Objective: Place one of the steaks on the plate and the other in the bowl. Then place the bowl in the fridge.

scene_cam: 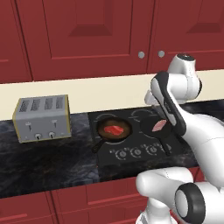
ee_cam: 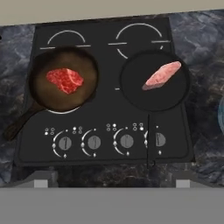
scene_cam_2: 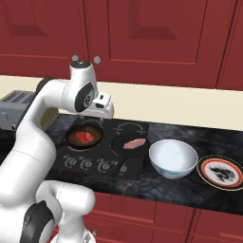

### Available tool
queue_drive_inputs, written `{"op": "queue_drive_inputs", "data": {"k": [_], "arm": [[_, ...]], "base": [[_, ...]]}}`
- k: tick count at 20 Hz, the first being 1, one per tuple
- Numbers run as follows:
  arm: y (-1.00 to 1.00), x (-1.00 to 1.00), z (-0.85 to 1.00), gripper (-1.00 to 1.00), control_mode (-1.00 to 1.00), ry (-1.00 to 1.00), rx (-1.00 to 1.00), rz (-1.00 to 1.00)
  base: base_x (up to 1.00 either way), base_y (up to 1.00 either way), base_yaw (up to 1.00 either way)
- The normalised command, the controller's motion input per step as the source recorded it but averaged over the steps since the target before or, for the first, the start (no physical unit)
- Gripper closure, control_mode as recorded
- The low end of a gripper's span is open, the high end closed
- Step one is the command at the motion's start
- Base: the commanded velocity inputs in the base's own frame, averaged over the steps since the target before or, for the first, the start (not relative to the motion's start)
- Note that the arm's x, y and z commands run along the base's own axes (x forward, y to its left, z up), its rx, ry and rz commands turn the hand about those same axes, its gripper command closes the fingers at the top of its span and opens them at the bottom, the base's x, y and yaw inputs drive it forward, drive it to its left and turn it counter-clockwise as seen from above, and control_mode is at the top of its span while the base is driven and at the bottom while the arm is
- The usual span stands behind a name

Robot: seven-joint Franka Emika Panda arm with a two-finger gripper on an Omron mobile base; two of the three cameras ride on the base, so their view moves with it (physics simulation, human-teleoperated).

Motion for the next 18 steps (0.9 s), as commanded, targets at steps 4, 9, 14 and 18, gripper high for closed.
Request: {"op": "queue_drive_inputs", "data": {"k": [4,9,14,18], "arm": [[-0.35,0.00,-0.36,-1.00,-1.00,-0.02,0.03,-0.29],[-0.31,0.00,-0.47,-1.00,-1.00,0.00,0.01,-0.29],[-0.34,0.03,-0.50,-1.00,-1.00,0.00,0.00,-0.21],[-0.14,0.20,-0.31,-1.00,-1.00,0.00,0.00,-0.12]], "base": [[0.00,0.00,0.00],[0.00,0.00,0.00],[0.00,0.00,0.00],[0.00,0.00,0.00]]}}
